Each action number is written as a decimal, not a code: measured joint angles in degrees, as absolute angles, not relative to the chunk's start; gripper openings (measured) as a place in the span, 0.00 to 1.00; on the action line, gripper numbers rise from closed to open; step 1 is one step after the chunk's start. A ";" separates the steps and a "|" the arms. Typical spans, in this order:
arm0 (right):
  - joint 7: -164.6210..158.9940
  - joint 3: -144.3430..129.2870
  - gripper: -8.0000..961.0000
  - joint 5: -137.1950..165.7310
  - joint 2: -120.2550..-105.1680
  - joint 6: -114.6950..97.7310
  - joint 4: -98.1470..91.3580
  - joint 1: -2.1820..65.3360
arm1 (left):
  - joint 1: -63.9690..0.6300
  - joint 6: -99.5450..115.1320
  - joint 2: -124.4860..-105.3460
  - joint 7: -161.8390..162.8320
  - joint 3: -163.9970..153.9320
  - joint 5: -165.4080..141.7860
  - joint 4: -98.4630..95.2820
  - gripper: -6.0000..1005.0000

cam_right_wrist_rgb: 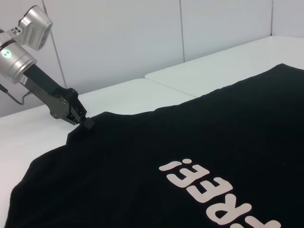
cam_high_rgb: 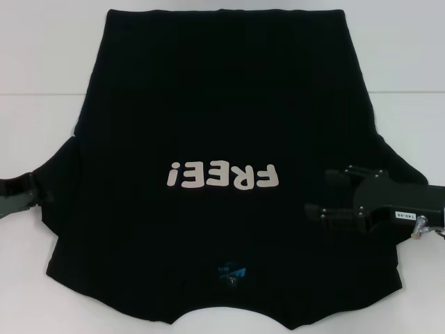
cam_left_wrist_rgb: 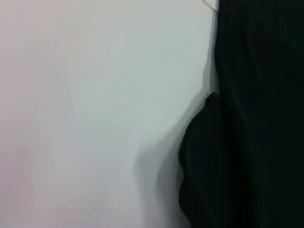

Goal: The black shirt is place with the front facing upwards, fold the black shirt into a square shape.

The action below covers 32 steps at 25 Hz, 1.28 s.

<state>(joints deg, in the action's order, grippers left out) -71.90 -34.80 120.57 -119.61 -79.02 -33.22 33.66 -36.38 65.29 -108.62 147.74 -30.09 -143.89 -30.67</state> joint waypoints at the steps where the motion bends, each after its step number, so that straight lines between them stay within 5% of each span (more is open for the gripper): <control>1: -71.89 -34.80 0.97 120.57 -119.61 -79.02 -33.22 33.66 | -36.35 65.08 -108.67 147.63 -30.10 -143.89 -30.67 0.09; 5: -71.89 -34.80 0.97 120.58 -119.61 -79.02 -33.22 33.66 | -36.35 64.90 -108.72 147.20 -30.09 -143.88 -30.70 0.02; 32: -71.89 -34.56 0.97 120.53 -119.70 -78.82 -33.00 33.13 | -32.33 64.86 -107.37 147.02 -27.45 -143.41 -37.20 0.03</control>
